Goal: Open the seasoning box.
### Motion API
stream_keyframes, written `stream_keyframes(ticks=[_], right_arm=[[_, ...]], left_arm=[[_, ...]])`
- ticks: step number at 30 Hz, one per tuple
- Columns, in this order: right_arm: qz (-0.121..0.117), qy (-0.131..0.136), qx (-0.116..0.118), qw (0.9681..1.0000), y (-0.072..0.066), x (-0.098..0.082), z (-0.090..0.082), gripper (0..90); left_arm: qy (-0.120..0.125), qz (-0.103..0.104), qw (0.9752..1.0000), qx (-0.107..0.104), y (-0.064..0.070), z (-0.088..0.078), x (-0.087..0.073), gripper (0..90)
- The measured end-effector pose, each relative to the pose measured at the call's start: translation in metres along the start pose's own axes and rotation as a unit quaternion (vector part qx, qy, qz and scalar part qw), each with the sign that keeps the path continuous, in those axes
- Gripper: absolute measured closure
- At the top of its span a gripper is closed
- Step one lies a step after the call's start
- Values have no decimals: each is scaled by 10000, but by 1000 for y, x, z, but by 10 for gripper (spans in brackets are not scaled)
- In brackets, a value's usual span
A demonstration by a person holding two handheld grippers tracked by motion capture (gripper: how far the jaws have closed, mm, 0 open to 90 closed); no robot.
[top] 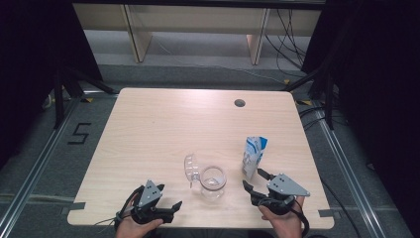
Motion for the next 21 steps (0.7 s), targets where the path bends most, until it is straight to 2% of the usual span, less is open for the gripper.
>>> stream_keyframes(ticks=[1,4,5,7,9,11,13,14,15,16,17,21], right_arm=[[15,-9,-81,10000,3,-1,0,353],[134,-30,-190,9997,13,-3,2,317],[132,-30,-234,9996,16,-4,3,308],[271,-64,-336,9990,22,-7,5,283],[260,-62,-419,9988,29,-8,7,282],[304,-90,-395,9987,29,-8,8,283],[327,-119,-472,9983,31,-9,8,283],[253,-107,-471,9985,32,-9,10,282],[250,-80,-516,9983,33,-9,11,275],[271,-107,-409,9987,31,-10,14,271],[265,-104,-536,9982,34,-10,14,271],[220,-144,-624,9977,37,-10,18,260]], left_arm=[[83,-60,9999,-26,2,1,1,174],[106,-24,9999,-40,2,2,2,174],[94,-25,9999,-37,2,2,2,174],[44,-8,10000,-38,2,2,1,174],[41,-7,10000,-38,2,2,1,174],[46,2,10000,-33,1,2,1,174],[52,22,10000,-50,1,1,1,175],[15,51,10000,-30,0,1,1,175],[94,-76,9999,-47,2,2,1,175],[72,-72,9999,-47,2,2,1,175],[73,-44,10000,-30,2,2,1,175],[21,13,10000,20,1,1,1,175]])
Point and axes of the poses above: each handheld gripper's, and its own axes: z roughly forward along the jaws, x roughly out of its top, y roughly to its right, the point moved 10 cm from there along z, roughly forward along the jaws, and after that the axes turned 13 degrees about -x, right-handed, at the moved point
